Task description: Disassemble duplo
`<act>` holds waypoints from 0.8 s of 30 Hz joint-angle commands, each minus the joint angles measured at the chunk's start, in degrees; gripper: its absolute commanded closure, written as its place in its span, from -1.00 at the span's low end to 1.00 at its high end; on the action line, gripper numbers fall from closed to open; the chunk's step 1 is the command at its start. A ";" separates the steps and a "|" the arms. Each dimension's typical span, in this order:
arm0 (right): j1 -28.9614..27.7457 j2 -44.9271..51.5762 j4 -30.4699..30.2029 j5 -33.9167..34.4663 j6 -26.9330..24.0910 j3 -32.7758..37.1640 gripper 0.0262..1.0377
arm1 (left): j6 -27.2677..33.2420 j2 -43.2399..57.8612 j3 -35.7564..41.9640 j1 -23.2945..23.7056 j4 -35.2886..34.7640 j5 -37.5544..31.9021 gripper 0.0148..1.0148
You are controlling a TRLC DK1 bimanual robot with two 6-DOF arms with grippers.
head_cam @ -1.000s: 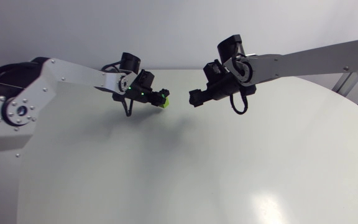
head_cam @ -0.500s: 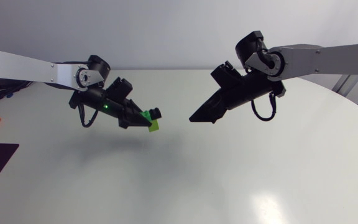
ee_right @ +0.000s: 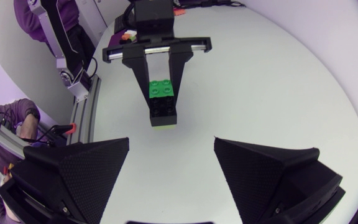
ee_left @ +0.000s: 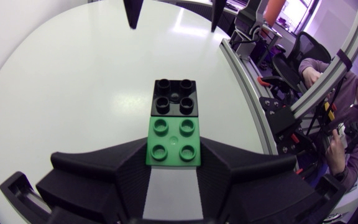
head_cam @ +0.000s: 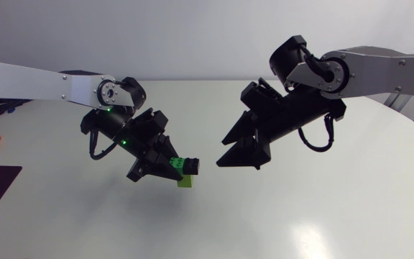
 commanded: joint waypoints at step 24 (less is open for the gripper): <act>4.46 0.40 2.36 0.29 -1.23 -5.55 -0.67 | -1.46 3.97 8.55 -8.97 -4.49 0.73 0.61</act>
